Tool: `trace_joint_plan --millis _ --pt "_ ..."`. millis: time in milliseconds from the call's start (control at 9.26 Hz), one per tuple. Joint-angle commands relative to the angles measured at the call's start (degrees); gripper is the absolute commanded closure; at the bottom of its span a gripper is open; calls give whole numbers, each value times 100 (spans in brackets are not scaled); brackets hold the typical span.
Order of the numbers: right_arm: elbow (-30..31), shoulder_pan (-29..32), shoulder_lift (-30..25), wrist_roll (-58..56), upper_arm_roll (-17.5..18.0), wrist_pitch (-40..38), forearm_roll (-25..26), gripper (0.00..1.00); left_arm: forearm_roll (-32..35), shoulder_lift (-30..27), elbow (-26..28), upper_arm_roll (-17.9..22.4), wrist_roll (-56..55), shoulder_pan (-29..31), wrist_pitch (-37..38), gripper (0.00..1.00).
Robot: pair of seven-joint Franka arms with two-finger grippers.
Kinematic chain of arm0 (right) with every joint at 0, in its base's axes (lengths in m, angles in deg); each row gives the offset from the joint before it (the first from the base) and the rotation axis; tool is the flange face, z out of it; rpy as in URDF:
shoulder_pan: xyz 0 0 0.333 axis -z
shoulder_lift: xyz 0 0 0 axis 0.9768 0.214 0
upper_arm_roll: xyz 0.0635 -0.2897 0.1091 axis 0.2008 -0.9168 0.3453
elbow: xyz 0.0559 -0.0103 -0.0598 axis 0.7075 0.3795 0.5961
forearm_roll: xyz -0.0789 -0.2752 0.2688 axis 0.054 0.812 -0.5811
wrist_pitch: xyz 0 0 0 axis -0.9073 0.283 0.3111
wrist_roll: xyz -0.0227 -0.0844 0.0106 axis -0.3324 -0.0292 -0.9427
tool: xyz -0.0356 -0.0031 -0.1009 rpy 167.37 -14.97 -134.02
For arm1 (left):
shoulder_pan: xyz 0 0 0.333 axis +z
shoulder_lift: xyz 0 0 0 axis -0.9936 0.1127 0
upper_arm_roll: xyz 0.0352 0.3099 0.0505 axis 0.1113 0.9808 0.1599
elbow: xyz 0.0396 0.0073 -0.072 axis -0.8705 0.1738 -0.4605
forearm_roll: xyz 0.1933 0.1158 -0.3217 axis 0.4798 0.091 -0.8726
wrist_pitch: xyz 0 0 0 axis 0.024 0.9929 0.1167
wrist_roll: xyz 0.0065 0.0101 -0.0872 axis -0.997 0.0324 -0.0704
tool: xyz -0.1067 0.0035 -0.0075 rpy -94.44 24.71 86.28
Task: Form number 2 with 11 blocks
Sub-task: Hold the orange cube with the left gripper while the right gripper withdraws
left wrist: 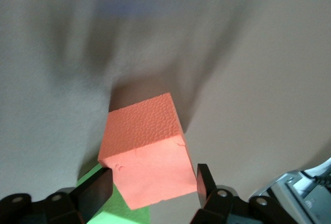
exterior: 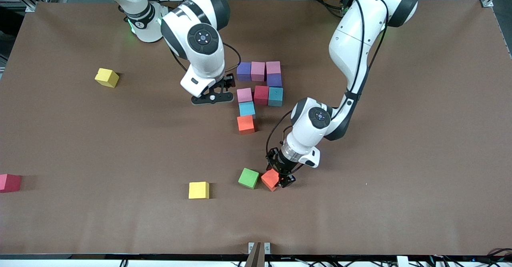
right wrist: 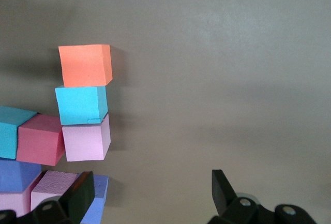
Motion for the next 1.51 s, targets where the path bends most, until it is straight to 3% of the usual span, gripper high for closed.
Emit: trace_joint_plan --millis 0,324,1405 --pt "-318 60 147 -319 -30 -119 -37 0 -33 0 54 26 112 125 140 26" --pt "-636 60 262 -820 -301 -119 -37 0 -41 -44 45 0 112 152 420 25" --pt "-636 60 262 -980 -329 -128 -37 0 -103 -308 10 -35 112 169 1037 26"
